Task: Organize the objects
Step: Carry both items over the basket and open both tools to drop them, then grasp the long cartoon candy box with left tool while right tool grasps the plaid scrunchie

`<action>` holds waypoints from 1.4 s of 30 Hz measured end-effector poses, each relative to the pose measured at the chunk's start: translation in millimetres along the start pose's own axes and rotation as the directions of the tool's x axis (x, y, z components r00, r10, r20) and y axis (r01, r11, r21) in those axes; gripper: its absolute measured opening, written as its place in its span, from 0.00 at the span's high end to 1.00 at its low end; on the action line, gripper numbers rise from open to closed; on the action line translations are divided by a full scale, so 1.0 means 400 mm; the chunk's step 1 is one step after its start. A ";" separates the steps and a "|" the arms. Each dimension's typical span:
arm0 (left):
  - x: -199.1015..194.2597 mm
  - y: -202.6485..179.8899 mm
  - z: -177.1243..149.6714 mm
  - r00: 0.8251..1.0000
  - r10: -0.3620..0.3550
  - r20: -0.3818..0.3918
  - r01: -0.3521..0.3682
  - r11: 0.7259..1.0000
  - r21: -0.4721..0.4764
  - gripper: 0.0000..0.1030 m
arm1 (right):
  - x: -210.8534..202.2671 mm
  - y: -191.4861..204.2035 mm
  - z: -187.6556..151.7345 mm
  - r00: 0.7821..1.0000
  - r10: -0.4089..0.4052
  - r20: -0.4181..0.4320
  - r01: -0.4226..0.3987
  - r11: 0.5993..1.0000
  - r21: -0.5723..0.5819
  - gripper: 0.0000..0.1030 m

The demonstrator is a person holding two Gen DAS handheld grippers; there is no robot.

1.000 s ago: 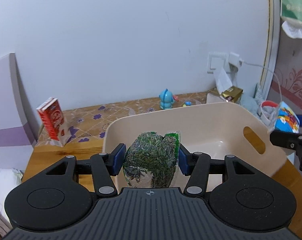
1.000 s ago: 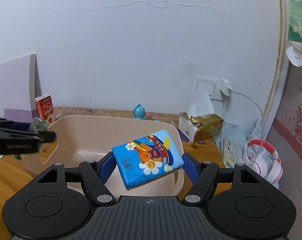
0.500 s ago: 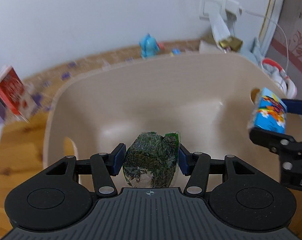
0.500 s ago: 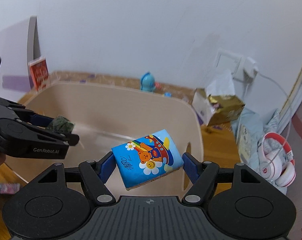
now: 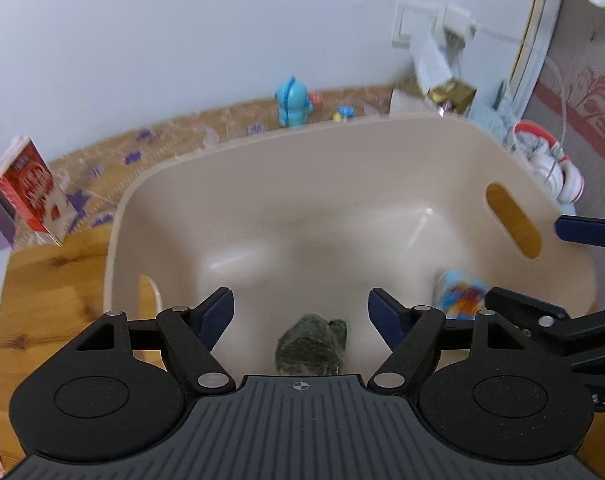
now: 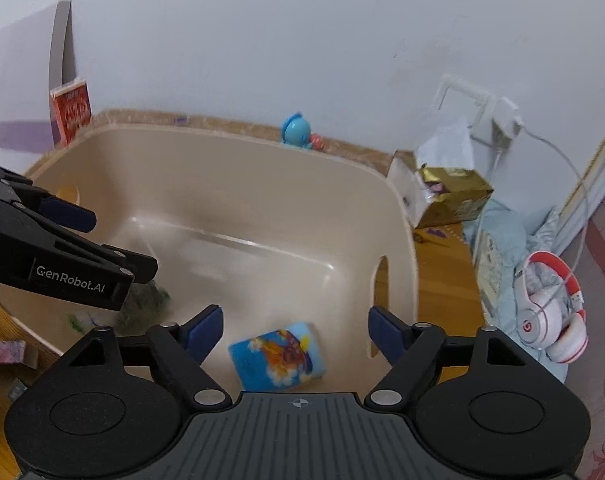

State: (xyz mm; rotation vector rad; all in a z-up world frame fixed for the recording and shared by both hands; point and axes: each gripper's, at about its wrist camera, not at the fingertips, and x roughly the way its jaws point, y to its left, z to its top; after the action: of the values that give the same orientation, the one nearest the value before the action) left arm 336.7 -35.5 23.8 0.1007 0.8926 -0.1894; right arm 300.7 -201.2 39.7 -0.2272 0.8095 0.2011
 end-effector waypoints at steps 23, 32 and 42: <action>-0.252 0.193 -0.289 0.991 -0.002 0.137 -0.009 0.997 0.078 0.12 | -0.261 0.085 -0.234 0.985 -0.004 0.172 -0.039 0.968 0.247 0.00; -0.222 0.248 -0.388 0.996 -0.061 0.069 0.053 0.993 0.110 0.32 | -0.248 0.175 -0.358 0.994 0.068 0.090 -0.088 0.967 0.240 0.00; -0.143 0.254 -0.455 0.994 -0.109 -0.015 0.110 0.984 0.138 0.34 | -0.207 0.265 -0.417 0.990 0.142 0.001 -0.139 0.973 0.182 0.01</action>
State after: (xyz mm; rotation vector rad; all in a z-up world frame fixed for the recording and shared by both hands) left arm 183.7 101.3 -44.2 0.1818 0.8923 -0.3545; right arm 101.9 -153.3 -24.1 0.0015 0.8514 0.2575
